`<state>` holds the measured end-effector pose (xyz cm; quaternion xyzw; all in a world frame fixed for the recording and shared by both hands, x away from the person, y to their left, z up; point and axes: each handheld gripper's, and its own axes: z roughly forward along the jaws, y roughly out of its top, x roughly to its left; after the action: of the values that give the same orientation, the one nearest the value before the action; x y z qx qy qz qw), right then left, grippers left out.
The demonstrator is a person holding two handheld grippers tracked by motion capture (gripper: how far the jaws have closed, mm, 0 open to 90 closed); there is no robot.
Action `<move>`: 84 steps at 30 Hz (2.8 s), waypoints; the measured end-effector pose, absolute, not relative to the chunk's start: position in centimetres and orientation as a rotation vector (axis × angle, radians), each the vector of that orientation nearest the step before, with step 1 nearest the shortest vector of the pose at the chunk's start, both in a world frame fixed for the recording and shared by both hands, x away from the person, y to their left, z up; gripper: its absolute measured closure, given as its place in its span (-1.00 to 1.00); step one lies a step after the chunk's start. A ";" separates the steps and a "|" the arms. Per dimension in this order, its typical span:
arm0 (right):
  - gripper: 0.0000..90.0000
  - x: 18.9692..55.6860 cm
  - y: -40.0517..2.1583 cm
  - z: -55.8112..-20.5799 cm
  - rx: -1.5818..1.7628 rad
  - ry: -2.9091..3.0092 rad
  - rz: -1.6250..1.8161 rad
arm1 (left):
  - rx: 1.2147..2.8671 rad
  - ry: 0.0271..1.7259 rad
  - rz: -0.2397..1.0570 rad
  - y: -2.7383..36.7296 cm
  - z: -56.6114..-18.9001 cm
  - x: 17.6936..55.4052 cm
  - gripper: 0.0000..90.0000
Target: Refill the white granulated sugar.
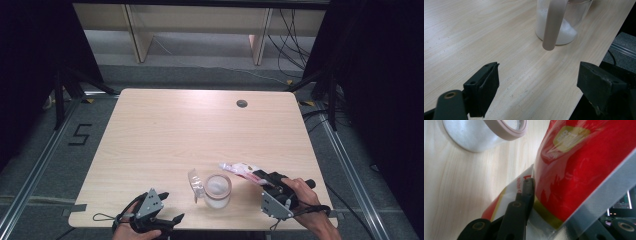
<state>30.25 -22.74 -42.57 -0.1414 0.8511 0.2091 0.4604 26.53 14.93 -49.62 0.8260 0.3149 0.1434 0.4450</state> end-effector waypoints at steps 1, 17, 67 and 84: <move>0.72 30.4 -22.6 -42.5 -0.371 2.079 0.508 | 2.028 0.788 0.354 14.8 -49.7 26.5 -0.61; 0.73 32.5 -23.9 -43.4 -0.102 2.130 0.740 | 2.052 0.774 0.354 15.0 -49.5 26.5 -0.61; -0.07 29.5 -28.6 -42.7 0.540 2.024 1.087 | 2.029 0.793 0.360 14.9 -49.5 26.5 -0.61; -0.21 27.5 -29.6 -44.2 0.699 2.064 1.146 | 2.012 0.802 0.346 14.9 -49.3 26.4 -0.61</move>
<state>27.53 -29.62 -44.23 0.2675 0.7904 0.4390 0.3331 26.45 14.88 -49.34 0.8160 0.3255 0.1402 0.4567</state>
